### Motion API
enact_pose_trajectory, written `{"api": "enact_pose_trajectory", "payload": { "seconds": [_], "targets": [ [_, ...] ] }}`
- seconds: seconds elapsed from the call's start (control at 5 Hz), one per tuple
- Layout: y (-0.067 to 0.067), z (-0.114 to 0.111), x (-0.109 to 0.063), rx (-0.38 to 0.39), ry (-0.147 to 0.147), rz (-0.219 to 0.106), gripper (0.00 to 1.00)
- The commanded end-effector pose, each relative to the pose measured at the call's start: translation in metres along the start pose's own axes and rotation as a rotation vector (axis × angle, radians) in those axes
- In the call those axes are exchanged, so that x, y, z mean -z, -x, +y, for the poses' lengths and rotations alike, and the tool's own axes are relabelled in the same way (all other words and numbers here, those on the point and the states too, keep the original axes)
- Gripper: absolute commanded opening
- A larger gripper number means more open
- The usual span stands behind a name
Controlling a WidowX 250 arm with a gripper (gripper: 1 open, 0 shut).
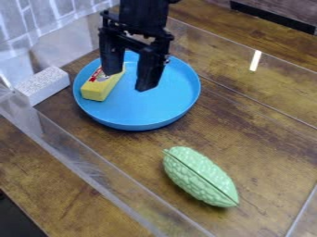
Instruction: Put the white object in the blue tray
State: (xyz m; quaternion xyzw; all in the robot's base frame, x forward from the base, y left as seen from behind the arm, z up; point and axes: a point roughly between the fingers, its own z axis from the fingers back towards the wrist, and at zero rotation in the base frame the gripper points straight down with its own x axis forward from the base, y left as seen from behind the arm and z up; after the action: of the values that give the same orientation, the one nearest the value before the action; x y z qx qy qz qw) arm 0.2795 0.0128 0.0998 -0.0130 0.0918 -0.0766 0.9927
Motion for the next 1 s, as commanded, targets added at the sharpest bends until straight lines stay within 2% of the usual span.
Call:
{"api": "enact_pose_trajectory", "payload": {
  "seconds": [0.0, 0.6, 0.8],
  "targets": [
    [0.004, 0.010, -0.009, 0.006, -0.003, -0.030, 1.00],
    [0.027, 0.037, -0.023, 0.026, -0.004, -0.056, 1.00],
    [0.028, 0.040, -0.021, 0.035, -0.004, -0.055, 1.00]
  ]
}}
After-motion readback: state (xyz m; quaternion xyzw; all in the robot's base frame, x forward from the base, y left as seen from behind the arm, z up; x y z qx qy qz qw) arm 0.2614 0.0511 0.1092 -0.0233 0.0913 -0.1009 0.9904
